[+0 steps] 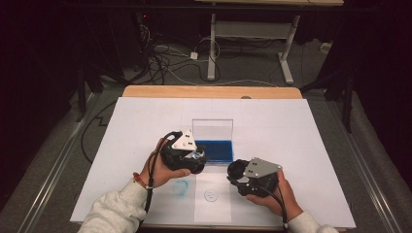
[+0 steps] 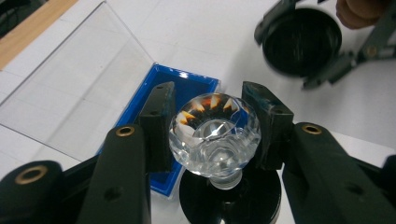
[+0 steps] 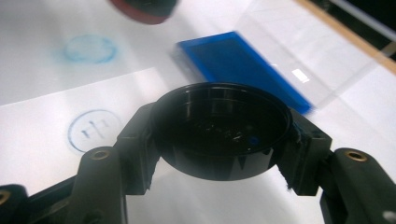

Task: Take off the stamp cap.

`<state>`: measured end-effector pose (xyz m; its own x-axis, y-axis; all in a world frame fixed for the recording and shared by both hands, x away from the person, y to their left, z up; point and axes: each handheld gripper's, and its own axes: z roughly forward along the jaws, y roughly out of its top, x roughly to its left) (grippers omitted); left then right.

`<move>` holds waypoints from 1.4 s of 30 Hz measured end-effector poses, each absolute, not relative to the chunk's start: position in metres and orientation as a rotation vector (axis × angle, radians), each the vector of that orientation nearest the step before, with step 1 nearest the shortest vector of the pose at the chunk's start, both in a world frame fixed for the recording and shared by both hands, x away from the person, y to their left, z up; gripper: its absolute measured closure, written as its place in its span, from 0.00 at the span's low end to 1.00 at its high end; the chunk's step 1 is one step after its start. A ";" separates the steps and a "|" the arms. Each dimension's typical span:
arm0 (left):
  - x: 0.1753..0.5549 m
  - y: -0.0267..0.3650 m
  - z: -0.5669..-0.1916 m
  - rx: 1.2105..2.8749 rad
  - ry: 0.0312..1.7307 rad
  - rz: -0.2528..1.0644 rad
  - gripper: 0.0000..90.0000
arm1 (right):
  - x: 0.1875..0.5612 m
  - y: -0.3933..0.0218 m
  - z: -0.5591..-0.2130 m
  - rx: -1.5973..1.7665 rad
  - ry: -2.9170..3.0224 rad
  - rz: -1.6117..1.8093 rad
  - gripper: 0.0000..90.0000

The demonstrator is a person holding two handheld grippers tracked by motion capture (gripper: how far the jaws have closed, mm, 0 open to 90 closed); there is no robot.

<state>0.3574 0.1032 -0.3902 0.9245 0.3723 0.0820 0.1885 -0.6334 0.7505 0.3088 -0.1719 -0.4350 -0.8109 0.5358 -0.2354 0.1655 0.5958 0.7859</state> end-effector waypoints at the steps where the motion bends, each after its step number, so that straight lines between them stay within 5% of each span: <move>1: 0.357 0.105 -0.391 2.277 0.402 0.312 0.61 | 0.308 -0.177 -0.433 0.569 2.352 1.109 0.44; 27: 0.360 0.138 -0.388 2.212 0.508 0.375 0.61 | 0.291 -0.266 -0.424 0.809 2.098 1.081 0.44; 42: 0.371 0.137 -0.375 2.143 0.496 0.391 0.61 | 0.293 -0.271 -0.429 0.844 2.120 1.085 0.44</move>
